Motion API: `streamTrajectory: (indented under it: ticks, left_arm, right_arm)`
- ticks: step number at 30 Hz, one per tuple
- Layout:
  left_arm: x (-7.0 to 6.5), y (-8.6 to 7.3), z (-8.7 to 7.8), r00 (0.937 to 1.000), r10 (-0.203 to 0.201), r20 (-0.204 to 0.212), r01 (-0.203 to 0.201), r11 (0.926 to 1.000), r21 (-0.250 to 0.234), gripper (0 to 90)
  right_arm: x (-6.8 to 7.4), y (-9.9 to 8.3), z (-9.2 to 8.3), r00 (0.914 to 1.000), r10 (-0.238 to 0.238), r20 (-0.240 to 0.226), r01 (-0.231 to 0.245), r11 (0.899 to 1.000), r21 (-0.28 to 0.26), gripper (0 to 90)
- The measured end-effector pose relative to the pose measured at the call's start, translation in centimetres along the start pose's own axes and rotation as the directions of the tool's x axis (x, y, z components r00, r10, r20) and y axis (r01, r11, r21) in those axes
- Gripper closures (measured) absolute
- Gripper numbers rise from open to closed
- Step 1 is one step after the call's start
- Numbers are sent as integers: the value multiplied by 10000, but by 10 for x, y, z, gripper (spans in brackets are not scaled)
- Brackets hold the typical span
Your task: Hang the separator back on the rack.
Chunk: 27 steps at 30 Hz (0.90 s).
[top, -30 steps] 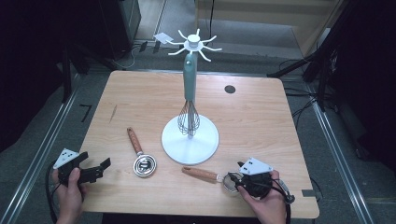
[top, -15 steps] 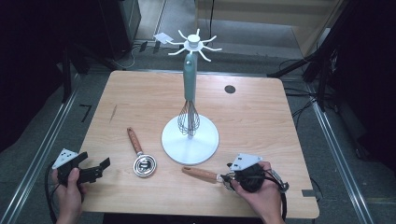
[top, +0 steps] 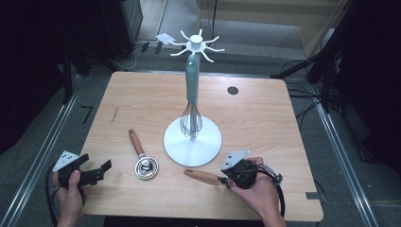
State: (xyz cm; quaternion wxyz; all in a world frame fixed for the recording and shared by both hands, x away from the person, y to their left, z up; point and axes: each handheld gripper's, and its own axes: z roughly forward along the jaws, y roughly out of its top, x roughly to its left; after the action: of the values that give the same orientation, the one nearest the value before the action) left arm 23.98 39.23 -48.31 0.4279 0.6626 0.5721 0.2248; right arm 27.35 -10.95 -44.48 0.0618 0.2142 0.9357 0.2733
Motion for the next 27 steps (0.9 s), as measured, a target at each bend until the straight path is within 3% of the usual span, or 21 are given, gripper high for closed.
streamTrajectory:
  ticks: [4, 5, 7, 11, 19, 27]
  left_arm:
    - [0, 0, 0, 10000, -3, 0, 3, 10000, 5, 0]
    - [0, 0, 0, 10000, -2, -1, 2, 10000, 2, 0]
    - [0, 0, 0, 10000, -4, -5, 4, 10000, 3, 0]
    - [0, 0, 0, 10000, -9, 6, 9, 10000, 0, 0]
    - [0, 0, 0, 10000, -2, 1, 2, 10000, 12, 0]
    - [0, 0, 0, 10000, -12, 4, 12, 10000, 19, 0]
  right_arm:
    - [-1, 4, 3, 9998, 29, -193, -24, 9997, 247, 686]
    - [-3, 6, 6, 9988, 163, -451, -142, 9988, 465, 679]
    - [-3, 10, 9, 9984, 294, -485, -256, 9966, 780, 675]
    - [-4, 13, 13, 9968, 476, -643, -415, 9947, 937, 672]
    - [-7, 18, 25, 9891, 868, -1192, -650, 9823, 1756, 677]
    - [-8, 22, 33, 9866, 969, -1311, -637, 9694, 2371, 663]
